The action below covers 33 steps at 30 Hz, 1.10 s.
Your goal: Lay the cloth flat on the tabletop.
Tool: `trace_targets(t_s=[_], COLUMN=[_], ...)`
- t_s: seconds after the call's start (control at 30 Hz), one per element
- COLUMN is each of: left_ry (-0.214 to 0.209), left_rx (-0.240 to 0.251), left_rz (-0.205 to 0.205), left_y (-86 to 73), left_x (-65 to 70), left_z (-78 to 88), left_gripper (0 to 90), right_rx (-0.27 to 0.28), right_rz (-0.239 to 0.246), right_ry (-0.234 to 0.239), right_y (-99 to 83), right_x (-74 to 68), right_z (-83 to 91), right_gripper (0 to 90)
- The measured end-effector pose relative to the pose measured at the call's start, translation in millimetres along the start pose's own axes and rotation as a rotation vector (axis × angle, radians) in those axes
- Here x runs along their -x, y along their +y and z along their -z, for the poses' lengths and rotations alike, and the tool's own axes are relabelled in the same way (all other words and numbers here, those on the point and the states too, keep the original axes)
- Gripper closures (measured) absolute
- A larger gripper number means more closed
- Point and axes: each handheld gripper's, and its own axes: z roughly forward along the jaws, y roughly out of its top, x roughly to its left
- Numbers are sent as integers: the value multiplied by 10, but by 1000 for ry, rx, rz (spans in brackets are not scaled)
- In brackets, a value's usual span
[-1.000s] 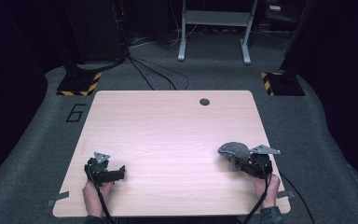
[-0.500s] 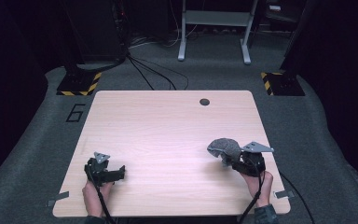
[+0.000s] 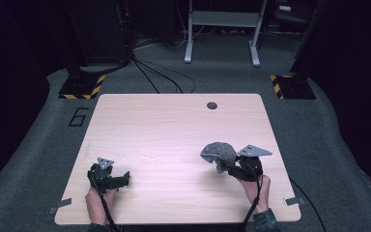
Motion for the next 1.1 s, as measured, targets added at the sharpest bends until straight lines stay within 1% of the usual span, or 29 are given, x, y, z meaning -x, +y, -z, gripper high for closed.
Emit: trace_targets(t_s=[0.1, 0.2, 0.37, 0.43, 0.63, 0.67, 0.7, 0.73, 0.77, 0.8, 0.83, 0.93, 1.0, 1.03, 1.1], left_ry=[0, 0, 0, 0, 0, 0, 0, 0, 0, -1, 0, -1, 0, 0, 0], left_rx=[0, 0, 0, 0, 0, 0, 0, 0, 0, 0, 0, 0, 0, 0, 0], left_rz=[0, 0, 0, 0, 0, 0, 0, 0, 0, 0, 0, 0, 0, 0, 1], left_y=[0, 0, 0, 0, 0, 0, 0, 0, 0, 0, 0, 0, 0, 0, 0], left_x=[0, 0, 0, 0, 0, 0, 0, 0, 0, 0, 0, 0, 0, 0, 0], left_z=[0, 0, 0, 0, 0, 0, 0, 0, 0, 0, 0, 0, 0, 0, 0], left_gripper=[5, 5, 5, 5, 5, 5, 5, 5, 5, 5, 5, 5, 5, 5, 5], right_rx=[-4, -11, -24, -22, -36, -37, -40, -40, -46, -50, -55, -65, -90, -96, -115], right_rz=[9, 4, 31, 30, 56, 62, 58, 63, 57, 66, 59, 61, 59, 70, 71], right_ry=[20, 43, 74, 90, 128, 132, 133, 147, 158, 163, 169, 194, 205, 210, 217], right_y=[27, 44, 80, 93, 131, 133, 134, 134, 134, 130, 123, 102, 66, 55, 24], right_x=[-45, -96, -215, -253, -381, -394, -412, -428, -448, -463, -481, -513, -565, -572, -611], right_z=[-62, -121, -234, -273, -397, -412, -423, -447, -463, -487, -506, -570, -647, -673, -736], right_gripper=[545, 545, 545, 545, 544, 545, 545, 545, 544, 545, 545, 543, 542, 541, 540])
